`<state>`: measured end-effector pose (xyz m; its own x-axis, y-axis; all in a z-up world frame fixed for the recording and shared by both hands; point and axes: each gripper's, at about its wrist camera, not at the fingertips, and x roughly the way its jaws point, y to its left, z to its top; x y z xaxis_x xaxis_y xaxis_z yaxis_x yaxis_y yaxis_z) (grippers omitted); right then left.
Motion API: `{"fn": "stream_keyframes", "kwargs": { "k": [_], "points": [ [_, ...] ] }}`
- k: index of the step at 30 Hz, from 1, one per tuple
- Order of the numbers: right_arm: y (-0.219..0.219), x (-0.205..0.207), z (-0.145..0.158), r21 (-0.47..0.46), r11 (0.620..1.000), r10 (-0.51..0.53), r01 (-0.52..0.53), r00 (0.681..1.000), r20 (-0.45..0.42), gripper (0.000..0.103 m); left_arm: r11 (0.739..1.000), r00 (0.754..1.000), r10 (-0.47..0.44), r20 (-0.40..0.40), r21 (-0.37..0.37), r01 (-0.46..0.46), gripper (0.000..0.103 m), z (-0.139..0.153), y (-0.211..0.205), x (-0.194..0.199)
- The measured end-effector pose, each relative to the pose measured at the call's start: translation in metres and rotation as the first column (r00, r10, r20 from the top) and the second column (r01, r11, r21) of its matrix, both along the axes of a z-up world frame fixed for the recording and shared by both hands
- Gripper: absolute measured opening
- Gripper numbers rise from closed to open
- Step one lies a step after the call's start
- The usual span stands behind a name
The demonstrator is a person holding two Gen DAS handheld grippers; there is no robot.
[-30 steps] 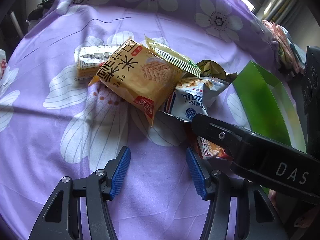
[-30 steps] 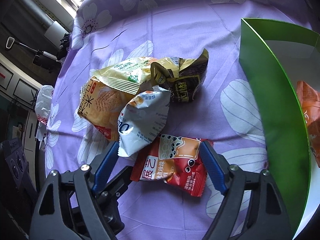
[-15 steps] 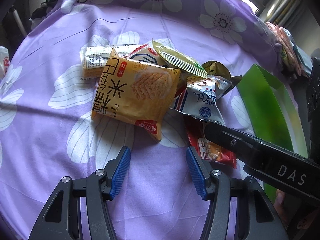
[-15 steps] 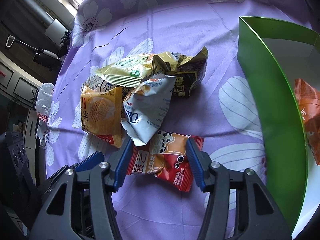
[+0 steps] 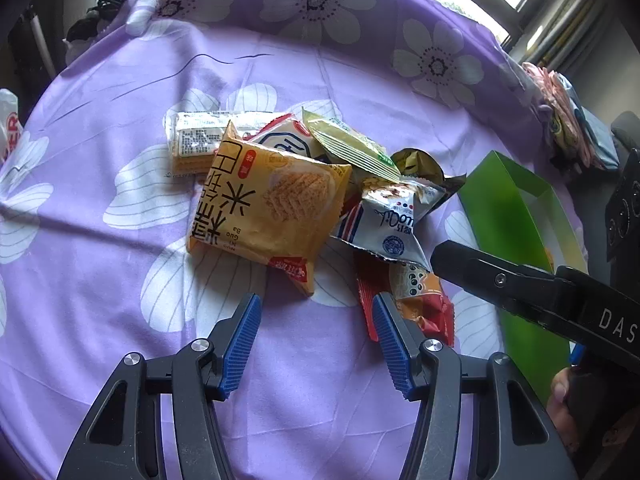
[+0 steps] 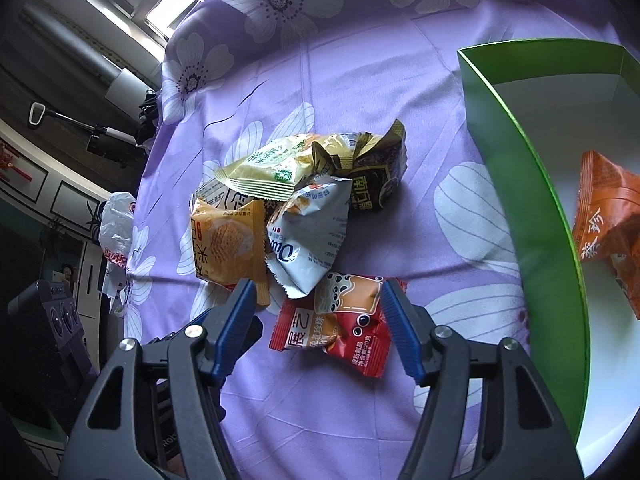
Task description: Organize snacks
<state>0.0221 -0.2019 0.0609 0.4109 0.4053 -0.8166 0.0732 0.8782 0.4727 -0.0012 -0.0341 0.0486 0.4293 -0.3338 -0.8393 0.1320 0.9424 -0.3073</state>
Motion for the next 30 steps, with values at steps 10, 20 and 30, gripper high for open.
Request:
{"fn": "stream_keyframes", "kwargs": {
  "k": [10, 20, 30],
  "points": [
    [-0.006, -0.003, -0.011, 0.013, 0.999, -0.042, 0.043, 0.995, -0.087, 0.077, 0.996, 0.998, -0.06, -0.012, 0.066, 0.061, 0.068, -0.015, -0.024, 0.001],
    [-0.004, -0.001, -0.025, -0.056, 0.997, -0.053, 0.046, 0.991, -0.127, 0.077, 0.986, 0.984, -0.065, 0.166, 0.16, 0.038, 0.103, -0.034, -0.037, -0.005],
    [-0.015, -0.018, -0.028, 0.012, 0.998, -0.062, 0.063, 0.993, -0.105, 0.078, 0.992, 0.983, -0.049, 0.175, 0.119, 0.028, 0.103, -0.033, -0.031, -0.005]
  ]
}}
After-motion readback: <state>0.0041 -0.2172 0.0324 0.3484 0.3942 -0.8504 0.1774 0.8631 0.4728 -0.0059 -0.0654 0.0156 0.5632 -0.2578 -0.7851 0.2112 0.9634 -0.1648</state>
